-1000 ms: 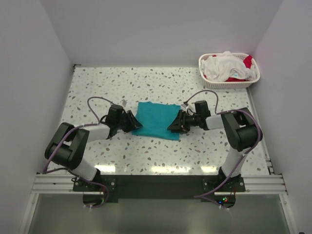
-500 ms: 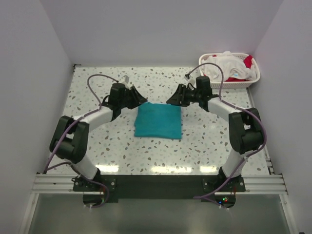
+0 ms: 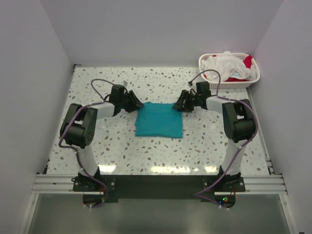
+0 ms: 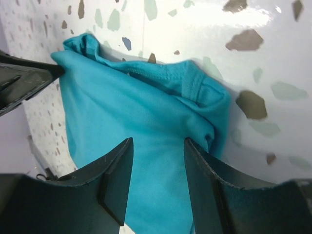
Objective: Fold and stack the t-shirts
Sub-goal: Fold the tshirt, then neatly place the folded tshirt to the corner
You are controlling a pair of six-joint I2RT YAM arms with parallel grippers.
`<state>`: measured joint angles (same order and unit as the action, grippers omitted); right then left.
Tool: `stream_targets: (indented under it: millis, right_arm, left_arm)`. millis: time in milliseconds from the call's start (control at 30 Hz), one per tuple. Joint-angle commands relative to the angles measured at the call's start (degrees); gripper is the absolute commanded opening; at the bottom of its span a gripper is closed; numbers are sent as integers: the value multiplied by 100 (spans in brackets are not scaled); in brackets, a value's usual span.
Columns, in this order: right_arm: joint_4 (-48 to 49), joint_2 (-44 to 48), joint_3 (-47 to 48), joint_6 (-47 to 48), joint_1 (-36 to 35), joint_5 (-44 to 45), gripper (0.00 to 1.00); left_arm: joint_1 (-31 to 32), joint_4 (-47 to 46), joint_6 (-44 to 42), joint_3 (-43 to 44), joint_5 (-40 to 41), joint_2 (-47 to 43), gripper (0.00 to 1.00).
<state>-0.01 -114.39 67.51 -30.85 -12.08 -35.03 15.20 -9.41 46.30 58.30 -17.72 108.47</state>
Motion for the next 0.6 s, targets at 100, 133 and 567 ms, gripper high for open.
stream_targets:
  millis: [100,133,567]
  right_arm:
    - [-1849,1295,298,896,-31,1294,53]
    - [-2071,1340,333,1010,-66,1436,55]
    - [-3295,1411,105,967,-1060,2984,55]
  left_arm:
    - [-70,1911,-920,787,485,-1467,57]
    - [-70,2169,-1209,927,680,-1616,60]
    - [-79,3728,-2477,-142,3580,-4357,93]
